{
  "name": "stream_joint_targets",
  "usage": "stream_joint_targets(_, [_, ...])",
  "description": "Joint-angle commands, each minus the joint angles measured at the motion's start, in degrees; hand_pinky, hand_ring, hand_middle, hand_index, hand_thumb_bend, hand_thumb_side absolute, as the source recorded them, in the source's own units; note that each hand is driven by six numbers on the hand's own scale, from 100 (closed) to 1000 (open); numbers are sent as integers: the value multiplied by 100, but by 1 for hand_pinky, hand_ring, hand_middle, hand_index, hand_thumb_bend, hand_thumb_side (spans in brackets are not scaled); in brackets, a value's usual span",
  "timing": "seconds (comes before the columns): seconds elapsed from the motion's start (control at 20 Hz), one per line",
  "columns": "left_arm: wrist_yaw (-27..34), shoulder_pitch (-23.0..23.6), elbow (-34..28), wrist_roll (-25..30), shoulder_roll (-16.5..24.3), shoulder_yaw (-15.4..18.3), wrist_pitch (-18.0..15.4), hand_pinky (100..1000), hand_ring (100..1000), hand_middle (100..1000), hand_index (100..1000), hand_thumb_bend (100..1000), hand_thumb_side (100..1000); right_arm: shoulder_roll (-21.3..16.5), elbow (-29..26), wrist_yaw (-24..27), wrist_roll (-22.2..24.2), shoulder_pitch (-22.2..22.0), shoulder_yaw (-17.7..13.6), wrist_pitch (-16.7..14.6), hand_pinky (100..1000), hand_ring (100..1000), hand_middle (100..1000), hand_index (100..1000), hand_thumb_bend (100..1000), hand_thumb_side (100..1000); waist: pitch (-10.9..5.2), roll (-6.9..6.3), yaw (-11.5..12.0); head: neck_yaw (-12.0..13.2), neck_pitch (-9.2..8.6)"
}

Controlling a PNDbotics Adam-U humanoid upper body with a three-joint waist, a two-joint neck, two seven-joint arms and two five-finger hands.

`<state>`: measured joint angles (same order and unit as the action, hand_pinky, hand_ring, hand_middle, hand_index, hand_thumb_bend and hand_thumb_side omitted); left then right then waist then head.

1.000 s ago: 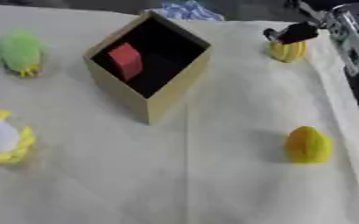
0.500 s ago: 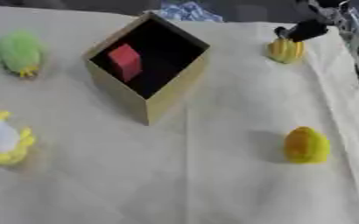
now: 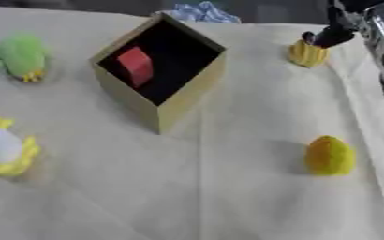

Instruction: Pick up objects on the table and place them in the box.

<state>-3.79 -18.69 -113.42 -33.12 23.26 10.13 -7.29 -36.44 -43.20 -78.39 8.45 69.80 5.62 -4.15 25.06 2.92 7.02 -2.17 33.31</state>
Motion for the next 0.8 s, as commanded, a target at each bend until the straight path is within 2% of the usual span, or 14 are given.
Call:
stream_joint_targets(0.05, [13, -55, -117, 0, 132, 56, -16, 717, 623, 589, 756, 348, 530, -129, 28, -142, -187, 70, -64, 31, 764, 791, 414, 316, 454, 554, -113, -35, 3, -16, 19])
stream_joint_targets(0.25, [23, -60, -117, -2, 131, 58, -9, 717, 624, 588, 756, 348, 532, -143, 95, -203, -282, 36, -100, -5, 761, 780, 394, 296, 457, 528, -86, -58, 9, -19, 24])
stream_joint_targets(0.35, [30, -63, -117, -4, 133, 58, -6, 717, 624, 588, 756, 350, 534, -151, 115, -188, -280, 20, -111, -9, 766, 785, 415, 309, 459, 519, -76, -68, 14, -19, 29])
stream_joint_targets(0.45, [36, -68, -117, -5, 132, 58, -2, 717, 624, 589, 756, 352, 536, -156, 116, -87, -207, 2, -133, 5, 787, 801, 537, 514, 453, 525, -69, -78, 15, -17, 34])
stream_joint_targets(0.5, [37, -70, -117, -5, 132, 58, -1, 718, 625, 589, 757, 353, 536, -156, 91, 11, -154, -13, -144, 14, 809, 820, 636, 668, 444, 477, -66, -82, 16, -17, 38])
stream_joint_targets(0.55, [39, -72, -117, -5, 131, 57, 1, 718, 625, 589, 757, 353, 537, -156, 43, 162, -53, -35, -154, 2, 813, 824, 657, 693, 441, 423, -63, -86, 18, -17, 42])
stream_joint_targets(0.6, [40, -71, -117, -6, 131, 58, 2, 718, 625, 589, 757, 353, 537, -160, -36, 327, 57, -60, -157, -23, 830, 848, 718, 779, 426, 215, -60, -89, 18, -16, 47])
stream_joint_targets(0.65, [43, -68, -117, -8, 129, 59, 4, 718, 625, 589, 757, 353, 538, -164, -131, 527, 217, -92, -156, -62, 849, 871, 749, 825, 395, 163, -57, -93, 17, -15, 52])
stream_joint_targets(0.7, [46, -66, -117, -9, 129, 60, 5, 718, 625, 590, 757, 353, 538, -180, -237, 734, 380, -112, -160, -80, 862, 885, 761, 838, 180, 384, -56, -94, 14, -14, 57])
stream_joint_targets(0.75, [46, -67, -117, -8, 127, 60, 3, 718, 625, 590, 758, 353, 537, -201, -356, 932, 482, -129, -174, -51, 870, 893, 764, 831, 100, 510, -57, -94, 9, -14, 62])
stream_joint_targets(0.8, [45, -69, -117, -5, 125, 58, 2, 718, 626, 590, 758, 353, 537, -221, -449, 1096, 551, -148, -180, 12, 882, 905, 766, 823, 100, 672, -59, -94, 6, -15, 63])
